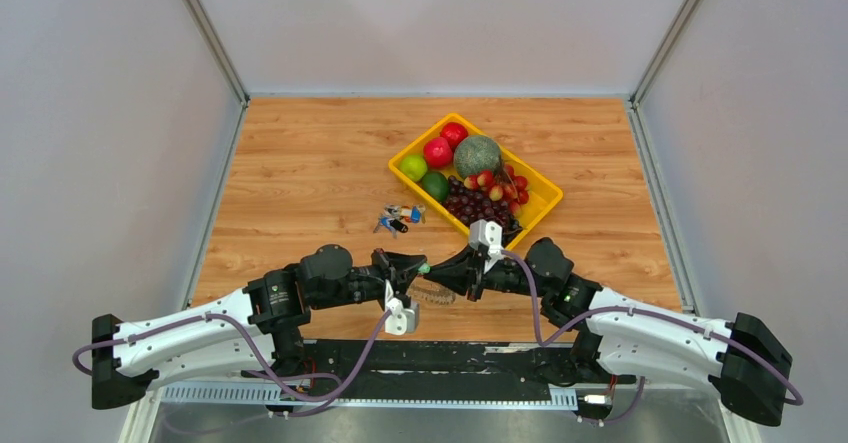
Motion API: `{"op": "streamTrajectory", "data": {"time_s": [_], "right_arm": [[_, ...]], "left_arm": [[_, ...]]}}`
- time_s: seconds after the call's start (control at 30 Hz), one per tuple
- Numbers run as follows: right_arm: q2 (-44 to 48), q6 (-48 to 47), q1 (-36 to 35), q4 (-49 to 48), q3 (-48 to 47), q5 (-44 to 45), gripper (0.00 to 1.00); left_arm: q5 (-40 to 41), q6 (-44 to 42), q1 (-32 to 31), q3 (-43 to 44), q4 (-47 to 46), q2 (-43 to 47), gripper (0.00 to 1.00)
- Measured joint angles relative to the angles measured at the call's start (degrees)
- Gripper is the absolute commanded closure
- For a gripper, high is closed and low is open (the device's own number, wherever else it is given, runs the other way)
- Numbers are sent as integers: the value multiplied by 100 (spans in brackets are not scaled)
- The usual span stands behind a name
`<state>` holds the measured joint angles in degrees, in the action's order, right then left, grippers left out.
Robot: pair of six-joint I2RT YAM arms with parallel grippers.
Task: Remove the keys from the keyring
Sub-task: Remove the key from the keyring.
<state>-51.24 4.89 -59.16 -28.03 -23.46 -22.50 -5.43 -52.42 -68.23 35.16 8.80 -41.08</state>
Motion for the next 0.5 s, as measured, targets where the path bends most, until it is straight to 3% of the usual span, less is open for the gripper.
{"op": "streamTrajectory", "data": {"time_s": [0.23, 0.5], "right_arm": [[129, 352, 11, -114, 105, 52, 100], [216, 1003, 199, 389, 17, 92, 100]], "left_arm": [[-11, -68, 0, -22, -7, 33, 100], [-11, -184, 2, -76, 20, 50, 100]]}}
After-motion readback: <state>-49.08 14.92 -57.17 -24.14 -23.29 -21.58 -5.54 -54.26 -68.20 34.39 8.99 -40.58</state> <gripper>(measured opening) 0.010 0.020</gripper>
